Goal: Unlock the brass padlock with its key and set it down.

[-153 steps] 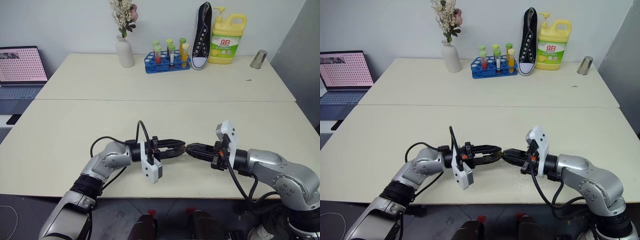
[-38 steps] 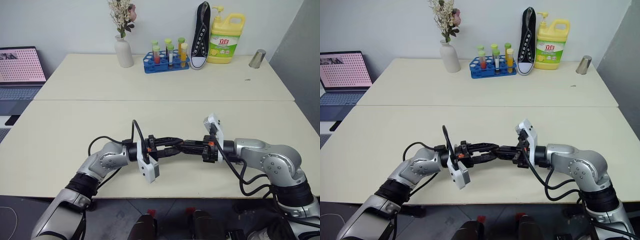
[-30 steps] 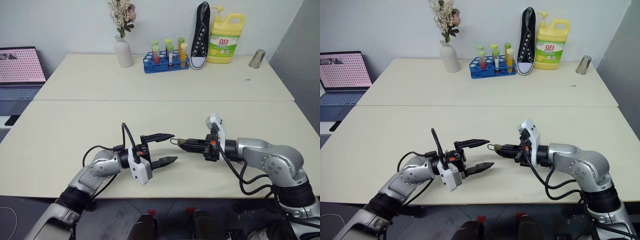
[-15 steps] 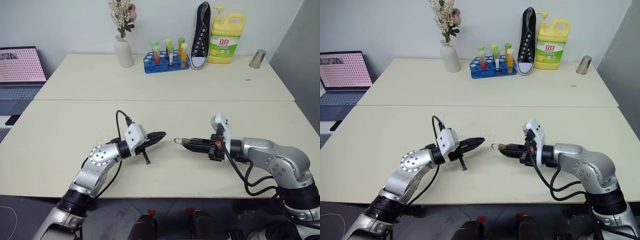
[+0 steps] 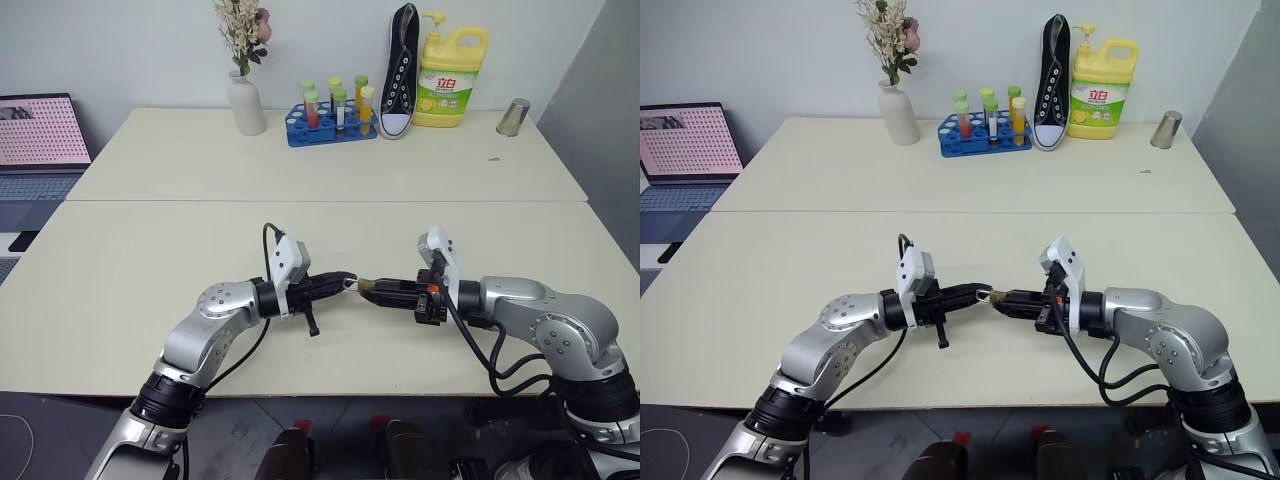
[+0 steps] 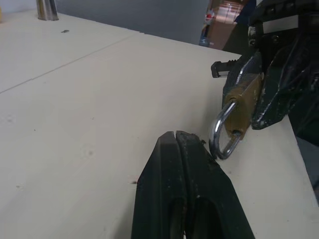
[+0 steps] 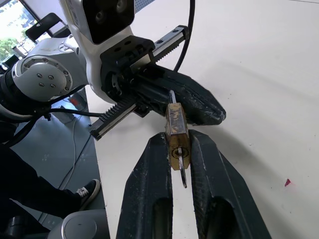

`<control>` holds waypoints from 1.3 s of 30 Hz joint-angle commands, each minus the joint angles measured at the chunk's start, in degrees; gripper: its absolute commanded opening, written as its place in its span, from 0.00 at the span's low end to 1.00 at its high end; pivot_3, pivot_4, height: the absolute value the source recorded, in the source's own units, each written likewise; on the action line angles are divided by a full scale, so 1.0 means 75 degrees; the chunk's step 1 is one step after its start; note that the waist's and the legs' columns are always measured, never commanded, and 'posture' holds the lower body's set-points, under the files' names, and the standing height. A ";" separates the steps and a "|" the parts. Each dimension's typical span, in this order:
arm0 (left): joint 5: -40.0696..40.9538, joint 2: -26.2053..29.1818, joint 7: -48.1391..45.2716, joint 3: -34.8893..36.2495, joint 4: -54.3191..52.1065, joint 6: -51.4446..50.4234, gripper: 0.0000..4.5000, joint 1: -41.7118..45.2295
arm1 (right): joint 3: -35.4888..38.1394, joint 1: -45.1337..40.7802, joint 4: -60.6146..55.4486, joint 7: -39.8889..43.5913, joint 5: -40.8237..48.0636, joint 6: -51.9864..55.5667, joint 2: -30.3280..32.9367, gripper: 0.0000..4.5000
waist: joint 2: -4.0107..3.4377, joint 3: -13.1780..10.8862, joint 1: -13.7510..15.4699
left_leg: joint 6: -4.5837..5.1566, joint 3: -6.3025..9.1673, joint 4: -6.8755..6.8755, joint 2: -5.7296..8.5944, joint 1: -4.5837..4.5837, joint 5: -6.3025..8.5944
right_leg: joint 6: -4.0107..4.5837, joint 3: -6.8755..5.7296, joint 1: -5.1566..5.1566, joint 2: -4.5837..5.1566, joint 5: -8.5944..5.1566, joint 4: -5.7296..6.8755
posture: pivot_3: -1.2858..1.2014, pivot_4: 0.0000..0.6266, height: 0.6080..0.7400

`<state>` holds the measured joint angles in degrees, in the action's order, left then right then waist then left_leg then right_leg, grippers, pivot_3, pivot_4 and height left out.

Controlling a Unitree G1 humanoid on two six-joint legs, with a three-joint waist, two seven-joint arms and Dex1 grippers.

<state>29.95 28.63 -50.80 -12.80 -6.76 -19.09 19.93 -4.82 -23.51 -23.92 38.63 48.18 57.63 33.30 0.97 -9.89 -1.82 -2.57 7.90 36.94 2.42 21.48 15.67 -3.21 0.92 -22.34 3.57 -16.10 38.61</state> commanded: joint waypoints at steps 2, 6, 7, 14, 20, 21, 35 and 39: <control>0.0141 0.0079 -0.0242 0.0325 -0.0459 -0.0157 0.00 -0.0084 | 0.0054 -0.0035 -0.0256 0.0101 -0.0057 -0.0183 -0.0002 0.03 | 0.0000 0.0000 -0.0004 | 0.0000 -0.0001 0.0000 -0.0001 -0.0001 0.0000 | 0.0000 -0.0001 0.0000 0.0000 0.0000 0.0000 | 0.52 0.24 1.00; 0.0252 0.0160 -0.0344 0.0496 -0.0717 -0.0458 0.00 -0.0166 | 0.0019 -0.0022 -0.0233 0.0126 -0.0131 -0.0215 -0.0009 0.03 | 0.0000 0.0000 0.0009 | 0.0000 0.0000 -0.0001 -0.0001 0.0000 0.0000 | 0.0000 0.0001 0.0000 0.0001 0.0000 -0.0001 | 0.52 0.24 1.00; 0.0295 0.0214 -0.0401 0.0518 -0.0807 -0.0574 0.00 -0.0184 | 0.0007 -0.0018 -0.0224 0.0136 -0.0150 -0.0223 -0.0006 0.03 | 0.0000 0.0000 0.0011 | 0.0000 0.0000 -0.0001 -0.0002 0.0001 0.0000 | 0.0000 0.0001 0.0000 0.0001 0.0000 -0.0002 | 0.52 0.24 1.00; 0.0546 0.0334 -0.0548 0.0732 -0.1189 -0.1123 0.00 -0.0322 | -0.0034 -0.0016 -0.0149 0.0217 -0.0289 -0.0270 -0.0031 0.03 | 0.0000 0.0000 0.0007 | 0.0000 -0.0001 -0.0002 -0.0002 0.0000 0.0000 | 0.0000 0.0001 0.0000 0.0000 0.0000 -0.0004 | 0.52 0.24 1.00; 0.1015 0.0216 -0.0378 0.1005 -0.1356 -0.1678 0.00 -0.0277 | -0.0074 -0.0010 -0.0114 0.0287 -0.0351 -0.0299 -0.0022 0.03 | 0.0000 0.0000 0.0009 | 0.0000 0.0000 -0.0002 -0.0004 0.0001 0.0000 | 0.0000 0.0000 0.0000 0.0001 0.0000 -0.0004 | 0.52 0.24 1.00; 0.1082 0.0183 -0.0329 0.1057 -0.1355 -0.1752 0.00 -0.0259 | -0.0086 -0.0011 -0.0109 0.0297 -0.0366 -0.0304 -0.0024 0.03 | 0.0000 0.0000 0.0008 | 0.0000 0.0000 -0.0002 -0.0004 0.0001 0.0000 | 0.0000 0.0000 0.0000 0.0001 0.0000 -0.0004 | 0.52 0.24 1.00; 0.1168 0.0137 -0.0219 0.1249 -0.1309 -0.2026 0.00 -0.0229 | -0.0145 0.0068 -0.0142 0.0393 -0.0494 -0.0334 -0.0028 0.03 | 0.0000 -0.0001 0.0008 | -0.0001 -0.0001 -0.0002 -0.0004 0.0001 0.0000 | 0.0000 0.0001 0.0000 0.0001 0.0000 -0.0005 | 0.52 0.24 1.00; 0.1384 0.0452 -0.0570 0.1210 -0.1567 -0.2298 0.00 -0.0408 | -0.0160 0.0084 -0.0138 0.0402 -0.0529 -0.0350 -0.0032 0.03 | 0.0000 -0.0001 0.0002 | -0.0001 -0.0001 -0.0003 -0.0003 0.0001 0.0000 | 0.0000 0.0001 -0.0001 0.0000 0.0000 -0.0006 | 0.52 0.24 1.00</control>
<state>38.52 31.04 -53.53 -5.11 -15.65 -35.69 17.41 -6.01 -22.98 -23.80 40.81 43.93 55.81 33.23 0.97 -9.90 -1.80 -2.58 7.88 36.91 2.39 21.48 15.68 -3.20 0.93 -22.35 3.57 -16.11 38.57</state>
